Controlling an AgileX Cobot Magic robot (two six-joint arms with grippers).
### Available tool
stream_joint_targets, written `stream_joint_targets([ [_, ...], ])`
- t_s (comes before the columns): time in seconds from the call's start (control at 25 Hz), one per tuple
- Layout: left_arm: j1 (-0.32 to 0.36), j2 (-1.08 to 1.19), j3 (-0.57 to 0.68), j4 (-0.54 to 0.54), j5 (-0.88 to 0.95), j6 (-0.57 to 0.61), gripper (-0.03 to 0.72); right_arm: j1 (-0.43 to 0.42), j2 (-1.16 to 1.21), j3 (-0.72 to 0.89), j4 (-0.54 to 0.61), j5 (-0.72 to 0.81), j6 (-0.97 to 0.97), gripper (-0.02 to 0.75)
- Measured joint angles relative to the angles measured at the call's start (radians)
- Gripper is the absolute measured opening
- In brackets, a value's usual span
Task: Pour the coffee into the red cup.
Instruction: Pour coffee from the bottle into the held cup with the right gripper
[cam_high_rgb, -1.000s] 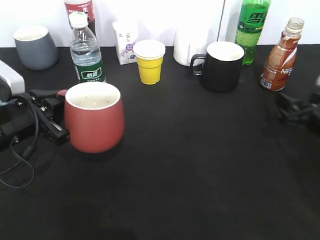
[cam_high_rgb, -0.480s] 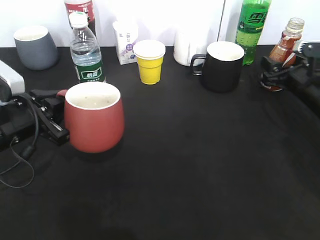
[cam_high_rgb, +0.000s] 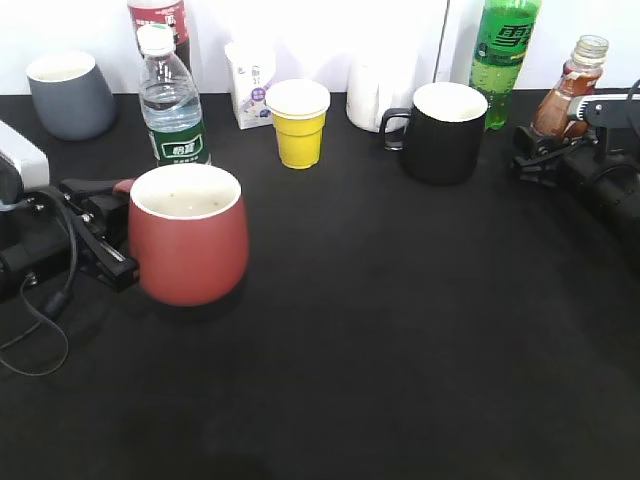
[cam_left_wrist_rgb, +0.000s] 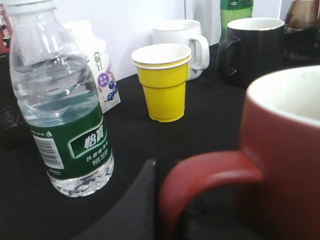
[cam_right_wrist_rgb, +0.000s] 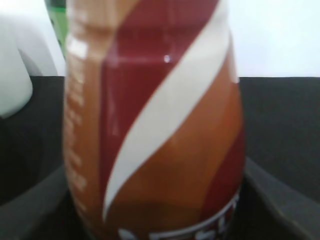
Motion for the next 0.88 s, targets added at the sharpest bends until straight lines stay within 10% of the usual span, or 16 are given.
stream_joint_targets([
  [0.36,0.000,0.000,0.000,0.004,0.000,0.000,0.048,0.028,-0.326,0.227,-0.110,0.005,-0.007,0.536],
  [0.68,-0.028,0.000,0.000,0.052,0.000,0.000,0.048,0.480,-0.353,0.220,-0.014,0.032,-0.008,0.536],
  [0.88,-0.118,0.000,0.000,0.049,0.000,0.000,0.048,0.539,-0.353,0.104,-0.060,0.117,-0.072,0.536],
])
